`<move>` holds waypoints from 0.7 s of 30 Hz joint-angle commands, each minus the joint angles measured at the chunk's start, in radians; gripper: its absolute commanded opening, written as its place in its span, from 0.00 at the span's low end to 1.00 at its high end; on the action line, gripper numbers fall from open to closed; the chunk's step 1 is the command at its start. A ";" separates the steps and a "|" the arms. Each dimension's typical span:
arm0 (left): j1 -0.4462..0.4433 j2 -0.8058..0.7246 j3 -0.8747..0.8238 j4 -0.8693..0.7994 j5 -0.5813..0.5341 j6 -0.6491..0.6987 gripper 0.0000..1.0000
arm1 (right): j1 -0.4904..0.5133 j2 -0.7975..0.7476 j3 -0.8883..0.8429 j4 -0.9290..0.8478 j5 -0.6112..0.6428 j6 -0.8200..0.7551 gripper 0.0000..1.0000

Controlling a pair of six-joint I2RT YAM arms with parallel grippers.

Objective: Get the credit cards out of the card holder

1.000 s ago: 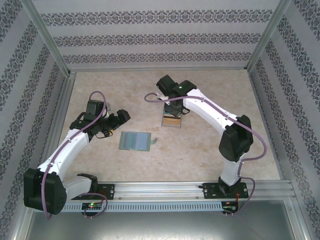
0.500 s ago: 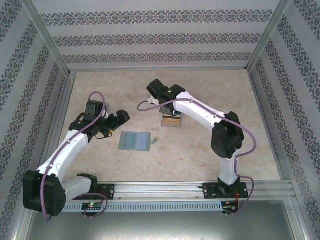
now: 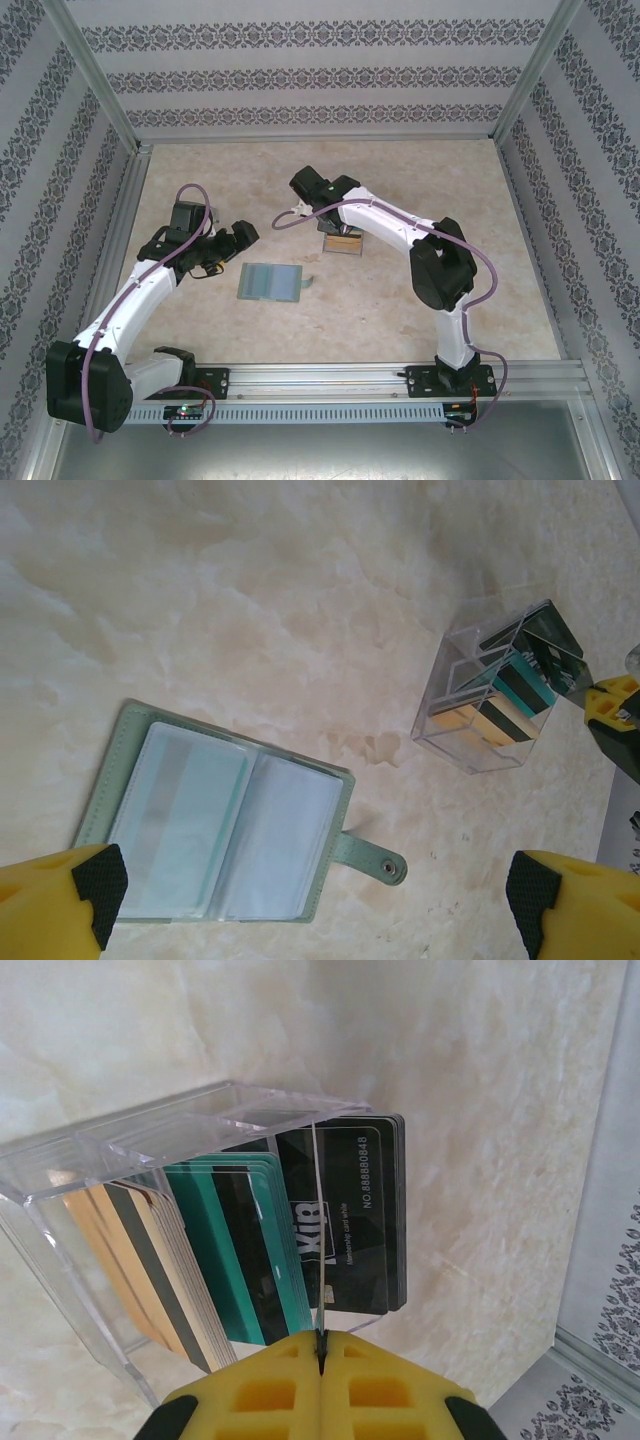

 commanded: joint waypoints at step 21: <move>0.016 0.005 0.001 -0.024 -0.015 0.015 0.99 | -0.036 0.070 -0.029 0.027 -0.029 0.038 0.00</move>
